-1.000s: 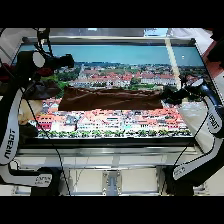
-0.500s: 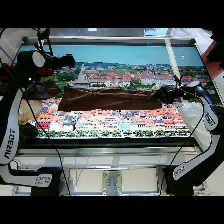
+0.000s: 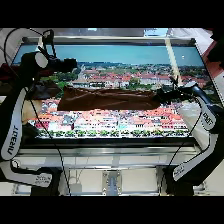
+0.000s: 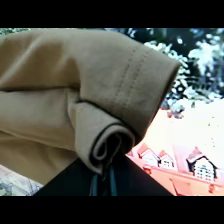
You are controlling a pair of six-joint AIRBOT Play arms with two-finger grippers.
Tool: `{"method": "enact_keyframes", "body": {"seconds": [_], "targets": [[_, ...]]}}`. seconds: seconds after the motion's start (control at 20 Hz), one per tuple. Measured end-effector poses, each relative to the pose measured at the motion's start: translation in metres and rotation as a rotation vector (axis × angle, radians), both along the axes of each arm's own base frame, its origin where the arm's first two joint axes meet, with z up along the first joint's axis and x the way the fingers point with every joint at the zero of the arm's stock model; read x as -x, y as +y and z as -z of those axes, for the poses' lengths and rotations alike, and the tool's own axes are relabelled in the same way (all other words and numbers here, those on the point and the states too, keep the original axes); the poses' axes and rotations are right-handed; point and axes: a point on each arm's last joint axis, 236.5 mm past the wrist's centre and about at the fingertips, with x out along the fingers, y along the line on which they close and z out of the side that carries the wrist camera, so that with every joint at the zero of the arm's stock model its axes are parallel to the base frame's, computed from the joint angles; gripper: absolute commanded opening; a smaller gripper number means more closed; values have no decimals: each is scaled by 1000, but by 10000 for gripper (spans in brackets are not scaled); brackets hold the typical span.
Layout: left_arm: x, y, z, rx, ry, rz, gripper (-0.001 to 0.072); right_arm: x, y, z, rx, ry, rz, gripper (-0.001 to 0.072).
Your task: Fold the shirts.
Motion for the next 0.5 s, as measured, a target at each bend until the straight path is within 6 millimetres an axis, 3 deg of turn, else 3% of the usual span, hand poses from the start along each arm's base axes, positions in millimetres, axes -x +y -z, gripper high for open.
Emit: {"method": "enact_keyframes", "body": {"seconds": [0.2, 0.35, 0.5], "targets": [[14, -58, 54, 4, 117, 126, 8, -4, 4, -33, -15, -49, -29, 33], [27, -111, 96, -23, 164, 219, 8, -13, 9, -78, -17, -124, -65, 33], [38, -150, 136, -41, 203, 264, 8, -18, 25, -127, -15, -195, -118, 32]]}}
